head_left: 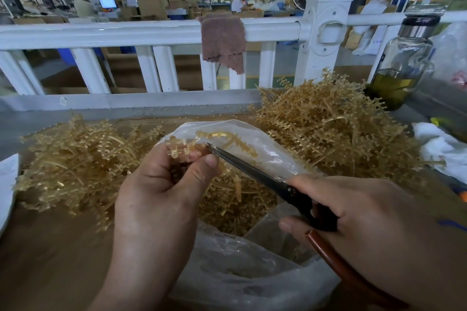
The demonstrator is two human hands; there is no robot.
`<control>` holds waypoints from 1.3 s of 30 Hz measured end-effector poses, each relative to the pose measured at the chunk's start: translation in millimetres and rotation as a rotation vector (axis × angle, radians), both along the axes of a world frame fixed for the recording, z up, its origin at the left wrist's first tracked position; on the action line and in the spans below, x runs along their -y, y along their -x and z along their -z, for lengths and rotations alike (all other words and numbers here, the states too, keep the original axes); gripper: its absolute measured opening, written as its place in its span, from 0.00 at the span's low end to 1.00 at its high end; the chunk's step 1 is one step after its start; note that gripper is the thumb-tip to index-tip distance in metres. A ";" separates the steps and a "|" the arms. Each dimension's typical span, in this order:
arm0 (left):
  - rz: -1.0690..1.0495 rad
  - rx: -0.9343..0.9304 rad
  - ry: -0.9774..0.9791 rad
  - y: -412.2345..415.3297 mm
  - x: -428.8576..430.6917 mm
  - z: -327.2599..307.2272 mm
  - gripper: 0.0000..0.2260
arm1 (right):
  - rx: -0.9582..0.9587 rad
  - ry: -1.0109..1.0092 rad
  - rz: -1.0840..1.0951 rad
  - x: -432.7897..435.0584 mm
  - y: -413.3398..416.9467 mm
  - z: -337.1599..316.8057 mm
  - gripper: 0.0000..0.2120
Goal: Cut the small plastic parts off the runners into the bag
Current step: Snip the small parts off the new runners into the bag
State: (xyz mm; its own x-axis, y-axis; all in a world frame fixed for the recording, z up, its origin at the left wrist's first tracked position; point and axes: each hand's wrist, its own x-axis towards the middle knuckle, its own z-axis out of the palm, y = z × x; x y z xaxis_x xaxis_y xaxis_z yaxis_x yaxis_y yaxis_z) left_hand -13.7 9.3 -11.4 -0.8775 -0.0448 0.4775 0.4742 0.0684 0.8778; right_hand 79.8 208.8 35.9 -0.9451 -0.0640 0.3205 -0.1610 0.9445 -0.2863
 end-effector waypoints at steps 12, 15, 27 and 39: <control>-0.017 -0.005 0.016 2.7 2.9 4.1 0.10 | -0.016 -0.040 -0.023 -3.4 -1.5 -0.1 0.18; -0.016 0.002 0.012 2.3 2.5 2.8 0.09 | 0.003 -0.038 -0.028 -4.4 -1.7 -1.9 0.17; 0.046 0.060 -0.027 -3.1 1.3 -3.9 0.01 | 0.065 -0.055 -0.009 -5.3 -1.4 -2.0 0.21; 0.203 0.198 -0.169 1.6 1.2 -6.9 0.07 | 0.175 0.137 0.034 -3.8 1.4 -4.7 0.31</control>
